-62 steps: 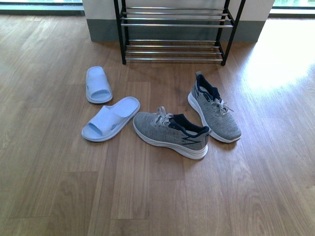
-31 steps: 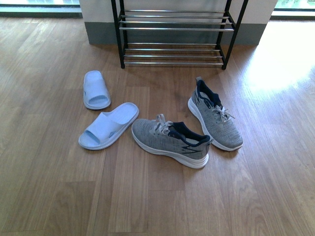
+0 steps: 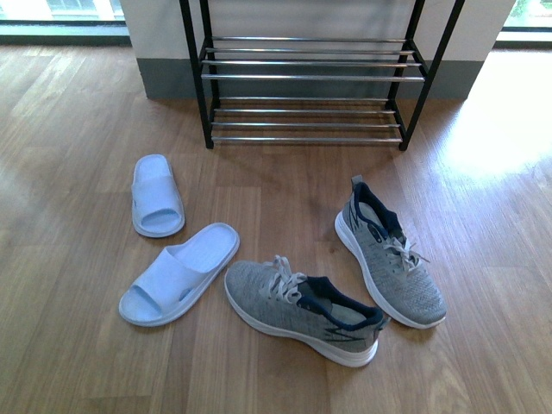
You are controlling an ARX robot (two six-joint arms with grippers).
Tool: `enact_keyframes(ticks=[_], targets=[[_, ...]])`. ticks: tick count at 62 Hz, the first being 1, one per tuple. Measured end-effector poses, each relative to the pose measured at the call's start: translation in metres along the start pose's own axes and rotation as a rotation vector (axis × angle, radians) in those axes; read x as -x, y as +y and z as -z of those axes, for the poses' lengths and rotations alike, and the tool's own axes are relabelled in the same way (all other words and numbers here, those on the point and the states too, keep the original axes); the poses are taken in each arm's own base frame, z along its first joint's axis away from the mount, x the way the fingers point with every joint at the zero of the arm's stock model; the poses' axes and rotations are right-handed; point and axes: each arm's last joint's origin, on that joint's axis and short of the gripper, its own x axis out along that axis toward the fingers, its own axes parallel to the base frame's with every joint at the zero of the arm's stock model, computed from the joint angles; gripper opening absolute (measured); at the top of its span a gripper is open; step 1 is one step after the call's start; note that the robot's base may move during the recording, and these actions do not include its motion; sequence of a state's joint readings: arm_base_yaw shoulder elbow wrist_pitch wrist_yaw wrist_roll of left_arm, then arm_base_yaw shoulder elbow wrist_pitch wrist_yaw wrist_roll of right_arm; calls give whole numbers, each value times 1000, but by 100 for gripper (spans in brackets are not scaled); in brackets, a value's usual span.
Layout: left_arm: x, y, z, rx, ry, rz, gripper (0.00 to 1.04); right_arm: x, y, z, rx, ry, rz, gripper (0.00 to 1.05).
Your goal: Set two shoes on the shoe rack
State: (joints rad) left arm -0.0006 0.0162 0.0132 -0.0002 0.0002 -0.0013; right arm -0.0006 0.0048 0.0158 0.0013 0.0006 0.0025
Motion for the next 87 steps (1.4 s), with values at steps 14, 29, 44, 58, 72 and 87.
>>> enact_keyframes(ticks=[14, 29, 44, 58, 72, 87], targets=[[0, 0, 0, 0, 0, 0, 95, 0, 0, 0, 0, 0, 0, 95], [0, 0, 0, 0, 0, 0, 95, 0, 0, 0, 0, 0, 2, 95], [0, 0, 0, 0, 0, 0, 95, -27, 8, 14, -61, 387, -140, 95], [0, 0, 0, 0, 0, 0, 95, -90, 11, 73, 35, 699, -218, 95], [0, 0, 0, 0, 0, 0, 95, -122, 19, 160, 146, 998, -267, 95], [0, 0, 0, 0, 0, 0, 95, -141, 26, 221, 178, 1162, -280, 95]])
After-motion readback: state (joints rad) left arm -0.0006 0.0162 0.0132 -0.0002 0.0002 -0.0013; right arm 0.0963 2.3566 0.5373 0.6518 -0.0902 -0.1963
